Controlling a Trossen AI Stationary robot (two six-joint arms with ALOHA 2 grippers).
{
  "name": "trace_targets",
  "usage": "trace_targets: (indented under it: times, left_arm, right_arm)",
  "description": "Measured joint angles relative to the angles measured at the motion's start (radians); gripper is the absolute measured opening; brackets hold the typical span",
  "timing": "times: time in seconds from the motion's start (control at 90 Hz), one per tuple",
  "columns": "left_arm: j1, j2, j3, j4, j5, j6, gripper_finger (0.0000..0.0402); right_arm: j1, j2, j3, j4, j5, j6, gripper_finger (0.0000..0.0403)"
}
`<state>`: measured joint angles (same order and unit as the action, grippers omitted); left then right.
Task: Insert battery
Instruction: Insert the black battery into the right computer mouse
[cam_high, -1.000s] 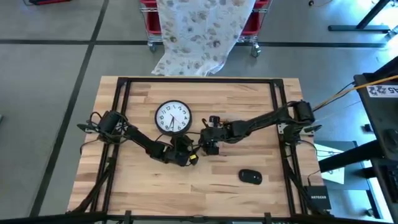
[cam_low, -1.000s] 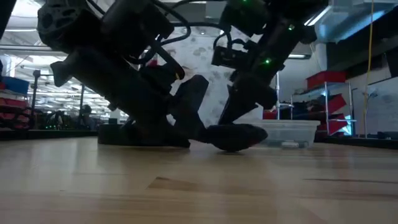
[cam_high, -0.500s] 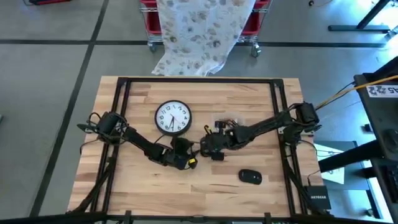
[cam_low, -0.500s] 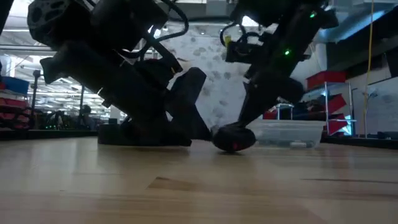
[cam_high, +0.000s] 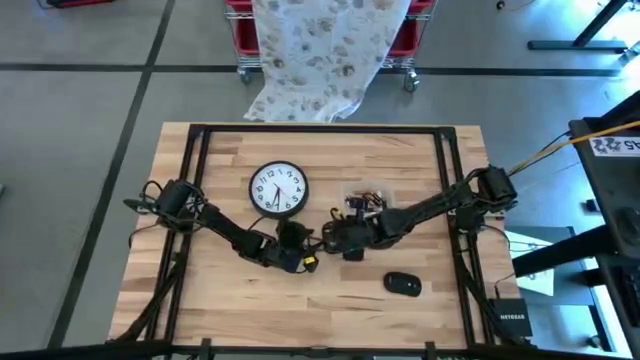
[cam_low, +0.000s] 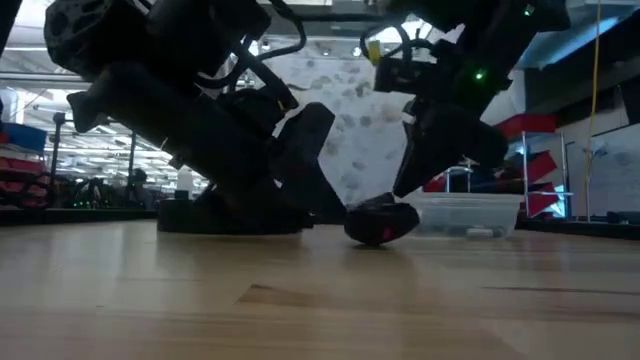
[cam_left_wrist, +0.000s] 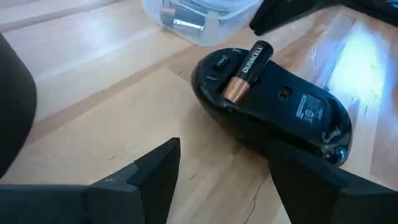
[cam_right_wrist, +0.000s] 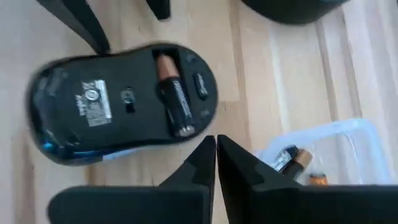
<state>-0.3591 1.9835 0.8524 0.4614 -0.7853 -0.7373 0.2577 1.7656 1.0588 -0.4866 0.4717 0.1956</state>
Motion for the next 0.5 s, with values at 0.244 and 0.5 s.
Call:
trace_targets:
  times: [0.244,0.5]
  left_arm:
    - [0.017,0.000,0.000,0.000,0.000,0.016,0.0224]
    - [0.042,-0.001,0.000,0.005,0.046,0.036,0.0224]
  right_arm:
    - [-0.003,-0.007,0.000,0.023,-0.027,0.006,0.0000]
    - [-0.003,0.001,0.000,0.026,-0.037,0.060,0.0000]
